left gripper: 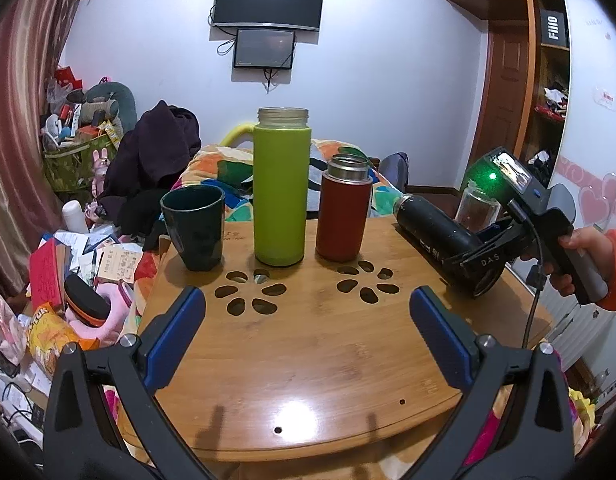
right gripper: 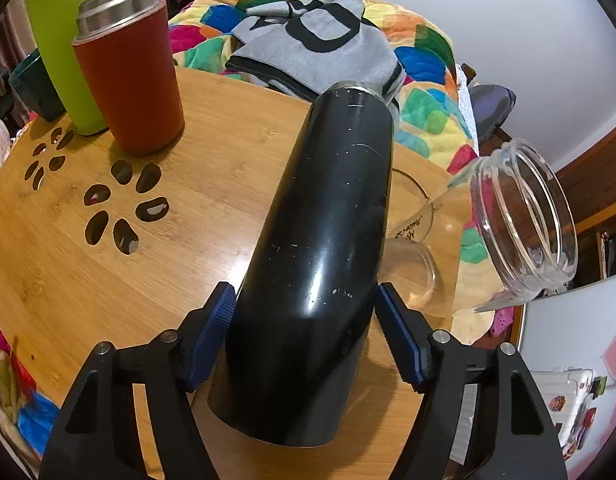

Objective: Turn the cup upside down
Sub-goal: 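Close the right tool around the middle of the lying black thermos, then lift the black thermos with the right tool while the left tool grasps its base end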

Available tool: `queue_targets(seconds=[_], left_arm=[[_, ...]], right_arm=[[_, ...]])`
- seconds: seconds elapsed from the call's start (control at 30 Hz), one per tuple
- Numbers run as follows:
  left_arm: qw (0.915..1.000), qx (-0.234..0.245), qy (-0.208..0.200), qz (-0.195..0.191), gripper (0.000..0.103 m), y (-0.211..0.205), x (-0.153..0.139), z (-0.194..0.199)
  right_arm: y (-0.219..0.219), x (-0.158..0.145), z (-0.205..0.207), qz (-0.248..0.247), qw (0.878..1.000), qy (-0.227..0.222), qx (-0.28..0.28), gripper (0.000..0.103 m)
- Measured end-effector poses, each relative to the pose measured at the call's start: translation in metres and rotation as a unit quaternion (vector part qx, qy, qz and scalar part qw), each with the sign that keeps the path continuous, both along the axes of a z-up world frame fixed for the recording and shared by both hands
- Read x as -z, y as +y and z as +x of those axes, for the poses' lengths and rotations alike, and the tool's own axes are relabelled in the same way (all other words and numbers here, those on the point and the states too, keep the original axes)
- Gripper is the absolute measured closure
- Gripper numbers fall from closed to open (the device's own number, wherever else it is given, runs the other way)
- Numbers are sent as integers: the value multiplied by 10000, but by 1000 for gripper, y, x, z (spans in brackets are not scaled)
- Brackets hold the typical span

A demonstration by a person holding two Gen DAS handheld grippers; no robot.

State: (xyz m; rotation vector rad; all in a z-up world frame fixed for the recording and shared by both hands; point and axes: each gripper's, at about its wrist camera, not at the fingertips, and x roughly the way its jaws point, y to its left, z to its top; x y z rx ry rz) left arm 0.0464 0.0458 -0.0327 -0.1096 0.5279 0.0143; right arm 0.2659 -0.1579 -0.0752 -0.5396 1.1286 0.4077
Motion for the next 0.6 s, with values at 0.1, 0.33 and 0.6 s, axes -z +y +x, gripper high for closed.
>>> queue_targets(seconds=[0.1, 0.33, 0.6], left_arm=[[10000, -25, -12, -70, 0, 4, 2, -3], [9998, -28, 62, -166, 0, 8, 7, -2], [9988, 315, 243, -291, 0, 0, 7, 8]], right_arm=[[5, 1, 0, -57, 10000, 37, -42, 34], [10, -4, -20, 278, 9989, 329, -179, 35], [6, -8, -66, 645, 9960, 322, -525, 35]])
